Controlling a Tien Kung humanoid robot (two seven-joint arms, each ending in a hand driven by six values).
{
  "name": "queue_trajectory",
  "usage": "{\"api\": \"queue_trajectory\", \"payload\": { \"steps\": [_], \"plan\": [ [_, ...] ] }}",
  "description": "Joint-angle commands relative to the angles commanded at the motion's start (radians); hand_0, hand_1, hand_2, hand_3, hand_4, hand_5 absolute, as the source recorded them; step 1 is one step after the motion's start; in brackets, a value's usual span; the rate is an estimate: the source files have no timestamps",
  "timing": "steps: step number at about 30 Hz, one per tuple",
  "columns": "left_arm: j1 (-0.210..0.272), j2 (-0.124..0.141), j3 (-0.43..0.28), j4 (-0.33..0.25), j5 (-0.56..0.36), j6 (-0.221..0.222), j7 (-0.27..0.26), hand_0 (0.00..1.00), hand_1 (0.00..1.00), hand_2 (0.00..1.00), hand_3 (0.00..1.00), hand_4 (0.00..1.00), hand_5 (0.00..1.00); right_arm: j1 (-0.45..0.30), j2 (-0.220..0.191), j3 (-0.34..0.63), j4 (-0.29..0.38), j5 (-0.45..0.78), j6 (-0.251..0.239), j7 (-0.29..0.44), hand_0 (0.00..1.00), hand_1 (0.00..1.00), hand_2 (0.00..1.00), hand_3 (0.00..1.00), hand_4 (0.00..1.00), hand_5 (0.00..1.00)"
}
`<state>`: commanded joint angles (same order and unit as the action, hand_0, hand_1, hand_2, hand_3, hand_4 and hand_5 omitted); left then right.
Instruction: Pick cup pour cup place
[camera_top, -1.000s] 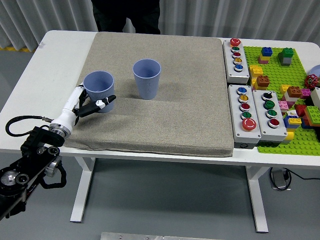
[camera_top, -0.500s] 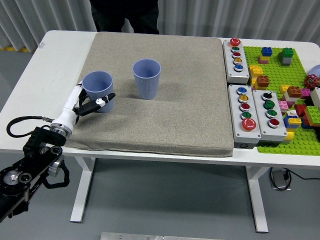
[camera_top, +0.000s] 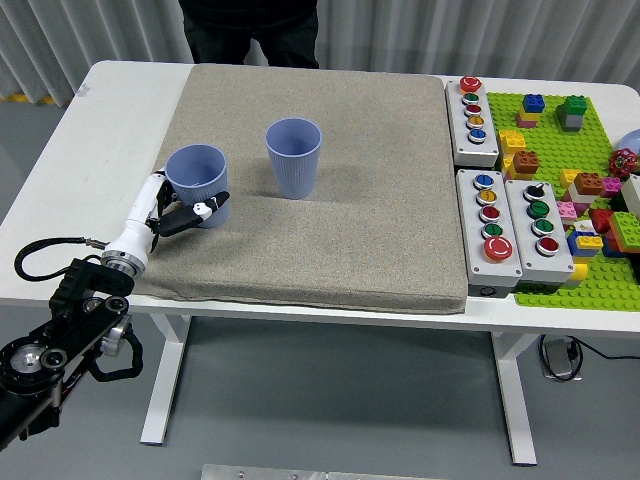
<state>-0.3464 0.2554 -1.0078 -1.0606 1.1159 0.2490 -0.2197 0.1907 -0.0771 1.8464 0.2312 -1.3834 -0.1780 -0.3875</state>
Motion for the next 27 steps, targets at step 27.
{"api": "queue_trajectory", "payload": {
  "steps": [27],
  "plan": [
    [0.019, 0.0, -0.006, -0.096, 0.052, 0.051, -0.016, 0.412, 0.493, 0.603, 0.58, 0.802, 0.175, -0.001, -0.002, 0.004, -0.001, -0.007, 0.004, 0.0, 0.693, 0.661, 0.612, 0.621, 0.011, 0.455]
  ]
}}
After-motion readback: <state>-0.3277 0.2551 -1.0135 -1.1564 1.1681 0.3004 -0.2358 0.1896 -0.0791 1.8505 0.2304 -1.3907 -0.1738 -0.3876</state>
